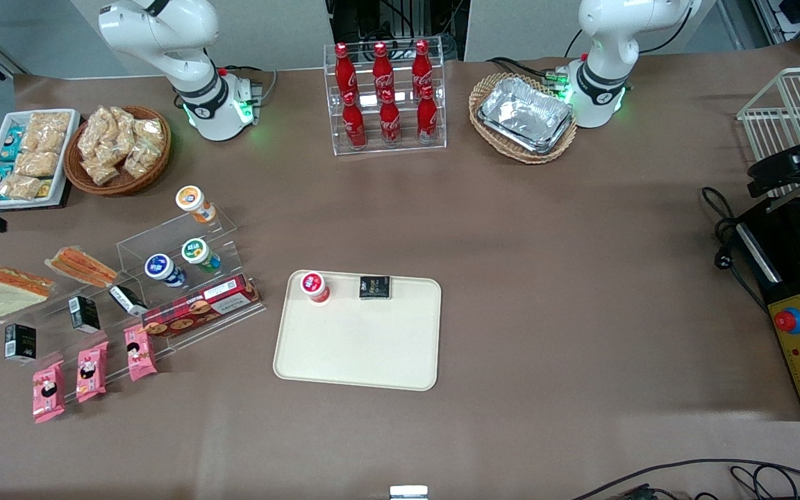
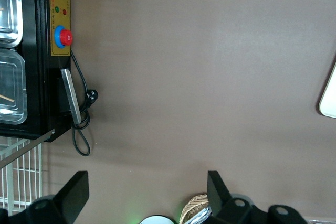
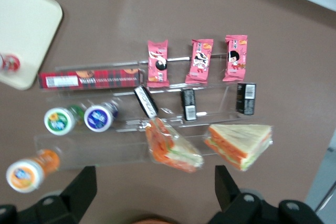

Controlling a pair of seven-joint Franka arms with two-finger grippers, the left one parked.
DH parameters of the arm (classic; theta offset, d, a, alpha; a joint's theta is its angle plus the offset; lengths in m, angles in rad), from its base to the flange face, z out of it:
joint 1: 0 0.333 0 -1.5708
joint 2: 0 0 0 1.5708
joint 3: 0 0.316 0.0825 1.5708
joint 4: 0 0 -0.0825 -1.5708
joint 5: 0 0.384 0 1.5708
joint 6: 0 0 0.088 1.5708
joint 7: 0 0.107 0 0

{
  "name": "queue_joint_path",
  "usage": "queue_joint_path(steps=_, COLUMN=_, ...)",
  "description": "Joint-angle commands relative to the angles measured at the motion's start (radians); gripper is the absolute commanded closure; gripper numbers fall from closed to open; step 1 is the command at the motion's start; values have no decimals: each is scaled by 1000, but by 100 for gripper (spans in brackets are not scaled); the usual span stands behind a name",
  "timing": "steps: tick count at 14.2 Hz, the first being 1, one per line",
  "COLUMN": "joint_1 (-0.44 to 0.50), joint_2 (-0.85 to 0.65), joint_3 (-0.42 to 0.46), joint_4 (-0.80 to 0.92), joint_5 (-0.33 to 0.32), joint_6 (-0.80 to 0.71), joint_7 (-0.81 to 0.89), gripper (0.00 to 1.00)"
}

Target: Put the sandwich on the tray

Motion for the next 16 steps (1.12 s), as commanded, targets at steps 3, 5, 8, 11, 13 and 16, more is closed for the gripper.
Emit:
queue_joint_path(steps=3, joint_1=0, joint_2=13, joint_3=-115, joint_4=18, joint_5=7, joint_6=2, joint_7=-406, gripper=0)
queue_joint_path(steps=5, joint_1=0, joint_2=19, joint_3=-155, joint_4=11, joint_5=38, joint_6=22, joint_7=-550, gripper=0)
queue_joint_path(steps=8, joint_1=0, joint_2=48, joint_3=-195, joint_4=4, joint_5=64, joint_6=66, joint_7=-760, gripper=0)
queue_joint_path(steps=11, joint_1=0, joint_2=78, joint_3=-198, joint_4=4, joint_5=61, joint_6=121, joint_7=-923, gripper=0)
queue_joint_path(steps=13, joint_1=0, joint_2=111, joint_3=-200, joint_4=4, joint_5=64, joint_6=180, joint_7=-1091, gripper=0)
queue_joint_path(steps=16, joint_1=-21, joint_2=153, joint_3=-201, joint_4=2, joint_5=96, joint_6=217, joint_7=-1276, gripper=0)
